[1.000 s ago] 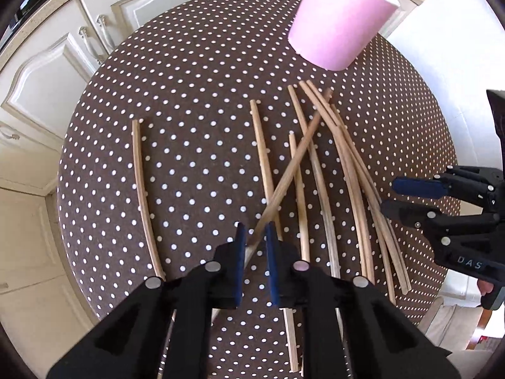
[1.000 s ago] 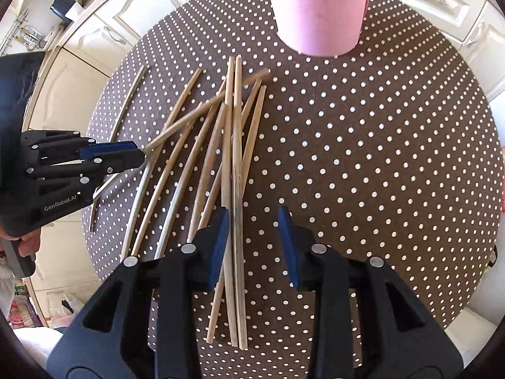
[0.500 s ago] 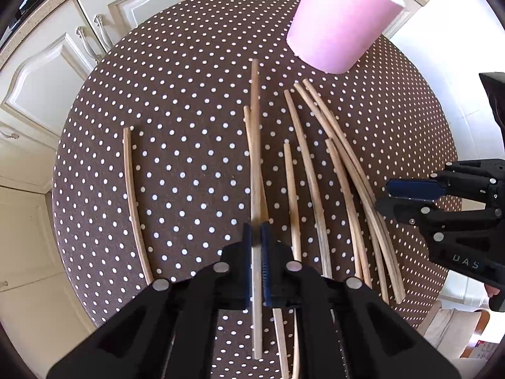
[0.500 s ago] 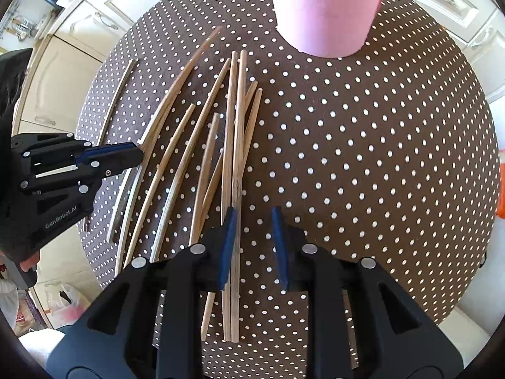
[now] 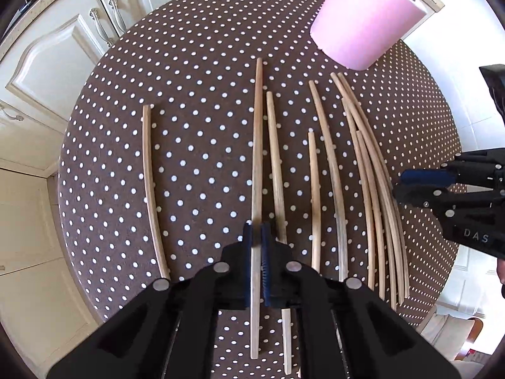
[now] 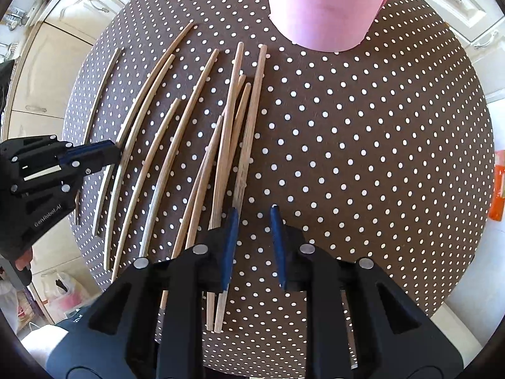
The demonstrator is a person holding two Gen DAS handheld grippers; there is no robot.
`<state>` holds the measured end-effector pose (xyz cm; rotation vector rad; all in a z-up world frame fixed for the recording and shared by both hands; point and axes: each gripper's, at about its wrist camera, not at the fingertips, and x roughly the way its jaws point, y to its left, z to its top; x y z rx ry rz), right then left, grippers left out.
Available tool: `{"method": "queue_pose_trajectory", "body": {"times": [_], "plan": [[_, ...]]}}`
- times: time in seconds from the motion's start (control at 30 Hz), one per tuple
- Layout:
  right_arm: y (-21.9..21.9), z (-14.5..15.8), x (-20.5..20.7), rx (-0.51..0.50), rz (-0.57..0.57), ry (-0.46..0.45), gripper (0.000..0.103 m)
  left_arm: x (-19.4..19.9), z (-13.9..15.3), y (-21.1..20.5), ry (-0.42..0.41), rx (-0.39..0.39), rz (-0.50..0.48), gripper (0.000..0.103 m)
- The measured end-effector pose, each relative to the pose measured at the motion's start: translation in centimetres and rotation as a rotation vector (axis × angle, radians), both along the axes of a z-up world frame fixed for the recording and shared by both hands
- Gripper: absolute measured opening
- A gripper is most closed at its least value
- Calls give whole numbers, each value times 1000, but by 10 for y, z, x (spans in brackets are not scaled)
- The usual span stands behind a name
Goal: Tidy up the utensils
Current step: 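Lower the left tool and grasp another chopstick while the right tool grasps one too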
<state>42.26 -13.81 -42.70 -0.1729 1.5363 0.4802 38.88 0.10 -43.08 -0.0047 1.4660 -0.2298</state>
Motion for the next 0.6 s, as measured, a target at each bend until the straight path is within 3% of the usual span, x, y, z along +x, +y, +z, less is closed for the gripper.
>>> {"method": "queue_pose_trajectory", "body": {"times": [0.3,0.47,0.6], "plan": [[16,-3,15,-59,12,36,22,36,0,-9,45,49,16,7],[14,-3,17,-57,-7,23,22,56,2,-6,56,40,23,7],[21,2,18,-109,31,9,22,54,-1,-4,62,51,26,7]]}}
